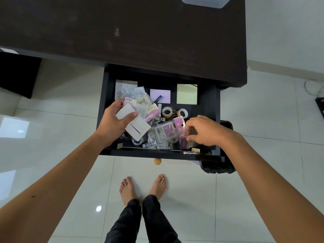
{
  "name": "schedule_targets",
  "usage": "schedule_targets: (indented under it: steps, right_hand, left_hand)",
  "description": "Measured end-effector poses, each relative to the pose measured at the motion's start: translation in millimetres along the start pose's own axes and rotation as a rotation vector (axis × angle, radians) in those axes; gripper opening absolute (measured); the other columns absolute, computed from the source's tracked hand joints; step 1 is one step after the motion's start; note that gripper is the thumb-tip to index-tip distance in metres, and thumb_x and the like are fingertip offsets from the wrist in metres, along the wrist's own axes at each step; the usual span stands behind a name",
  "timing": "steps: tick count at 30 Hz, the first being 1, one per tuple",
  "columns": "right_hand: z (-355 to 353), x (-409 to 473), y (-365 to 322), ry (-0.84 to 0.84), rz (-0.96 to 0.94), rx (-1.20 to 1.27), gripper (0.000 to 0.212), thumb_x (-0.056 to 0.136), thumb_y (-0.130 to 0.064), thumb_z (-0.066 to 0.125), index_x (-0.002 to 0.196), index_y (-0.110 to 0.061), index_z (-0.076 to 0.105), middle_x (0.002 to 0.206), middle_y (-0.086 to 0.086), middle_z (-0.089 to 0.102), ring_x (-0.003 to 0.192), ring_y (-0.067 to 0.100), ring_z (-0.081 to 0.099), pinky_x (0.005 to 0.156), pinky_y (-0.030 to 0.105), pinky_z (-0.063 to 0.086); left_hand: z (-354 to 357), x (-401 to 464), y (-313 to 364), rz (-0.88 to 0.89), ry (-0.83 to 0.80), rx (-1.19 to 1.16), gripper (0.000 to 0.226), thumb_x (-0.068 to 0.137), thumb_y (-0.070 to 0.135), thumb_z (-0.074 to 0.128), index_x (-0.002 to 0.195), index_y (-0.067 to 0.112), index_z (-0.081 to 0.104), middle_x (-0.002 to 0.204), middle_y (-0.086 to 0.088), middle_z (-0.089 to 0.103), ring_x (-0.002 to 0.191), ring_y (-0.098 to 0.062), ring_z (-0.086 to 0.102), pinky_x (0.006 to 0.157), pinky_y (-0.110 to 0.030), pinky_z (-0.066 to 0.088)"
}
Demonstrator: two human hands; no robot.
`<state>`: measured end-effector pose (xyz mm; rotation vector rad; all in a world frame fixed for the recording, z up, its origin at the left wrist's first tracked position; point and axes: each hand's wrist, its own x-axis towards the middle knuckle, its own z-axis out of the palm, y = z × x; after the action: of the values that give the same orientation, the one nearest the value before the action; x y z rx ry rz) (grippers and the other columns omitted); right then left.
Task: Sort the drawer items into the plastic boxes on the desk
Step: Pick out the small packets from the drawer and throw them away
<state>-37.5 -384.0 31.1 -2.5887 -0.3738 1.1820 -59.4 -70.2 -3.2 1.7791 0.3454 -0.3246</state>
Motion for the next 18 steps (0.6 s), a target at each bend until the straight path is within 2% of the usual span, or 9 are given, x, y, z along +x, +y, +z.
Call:
schedule_targets:
  steps: [2, 4, 8, 10, 12, 14, 18]
  right_hand:
    - [-5.4, -2.5, 0.4, 0.007, -0.005, 0.065, 0.015, 0.095, -0.029, 0.077, 0.097, -0.037, 0.064, 0.107, -0.010, 0.065, 0.103, 0.015, 0.062, 0.088, 0.038, 0.052]
    - [-11.4, -1.9, 0.0, 0.064, -0.027, 0.146, 0.021, 0.094, -0.027, 0.078, 0.109, -0.036, 0.065, 0.112, -0.010, 0.069, 0.104, 0.017, 0.067, 0.092, 0.041, 0.056]
    - [-14.7, 14.2, -16.1, 0.109, -0.081, 0.215, 0.058, 0.094, -0.022, 0.079, 0.144, -0.043, 0.058, 0.127, -0.004, 0.066, 0.111, 0.021, 0.066, 0.097, 0.043, 0.056]
    - [-7.9, 26.3, -25.4, 0.097, -0.081, 0.168, 0.064, 0.094, -0.021, 0.078, 0.152, -0.035, 0.054, 0.125, 0.000, 0.063, 0.114, 0.023, 0.061, 0.100, 0.043, 0.052]
    - [0.9, 35.5, -29.9, 0.109, -0.099, 0.107, 0.057, 0.094, -0.022, 0.079, 0.147, -0.025, 0.060, 0.116, 0.001, 0.058, 0.115, 0.023, 0.054, 0.094, 0.037, 0.043]
    - [6.3, 38.7, -31.8, 0.151, -0.114, 0.083, 0.043, 0.092, -0.023, 0.081, 0.132, -0.019, 0.069, 0.111, 0.001, 0.053, 0.111, 0.020, 0.051, 0.087, 0.032, 0.037]
    - [8.4, 34.0, -32.6, 0.188, -0.132, 0.068, 0.025, 0.089, -0.023, 0.083, 0.111, -0.020, 0.072, 0.115, -0.003, 0.053, 0.110, 0.016, 0.049, 0.089, 0.030, 0.037]
  left_hand:
    - [-0.1, -0.7, 0.8, 0.006, 0.000, 0.008, 0.031, 0.097, 0.013, 0.073, 0.126, 0.014, 0.061, 0.110, -0.003, 0.072, 0.092, -0.011, 0.072, 0.064, -0.014, 0.055]
    - [0.5, -1.6, 2.5, 0.010, 0.003, 0.010, 0.032, 0.097, 0.013, 0.073, 0.127, 0.014, 0.061, 0.110, -0.003, 0.072, 0.091, -0.009, 0.071, 0.064, -0.014, 0.055]
    - [-2.8, -6.4, 7.1, 0.036, 0.005, 0.009, 0.029, 0.097, 0.015, 0.073, 0.124, 0.017, 0.063, 0.108, 0.000, 0.073, 0.091, -0.008, 0.072, 0.066, -0.016, 0.056]
    - [-5.8, -10.5, 10.8, 0.044, 0.004, -0.009, 0.026, 0.097, 0.015, 0.073, 0.120, 0.020, 0.063, 0.106, 0.001, 0.074, 0.089, -0.005, 0.073, 0.067, -0.018, 0.057]
    - [-9.4, -14.6, 14.9, 0.055, 0.009, -0.023, 0.024, 0.097, 0.013, 0.073, 0.118, 0.020, 0.063, 0.103, 0.003, 0.074, 0.086, -0.002, 0.073, 0.066, -0.018, 0.057]
    - [-14.8, -17.2, 18.3, 0.070, 0.020, -0.018, 0.023, 0.097, 0.012, 0.073, 0.117, 0.019, 0.063, 0.102, 0.004, 0.074, 0.085, 0.000, 0.072, 0.066, -0.017, 0.055]
    - [-29.3, -22.0, 22.6, 0.066, 0.037, -0.027, 0.025, 0.097, 0.016, 0.074, 0.119, 0.021, 0.063, 0.105, 0.006, 0.074, 0.091, -0.002, 0.073, 0.069, -0.019, 0.058]
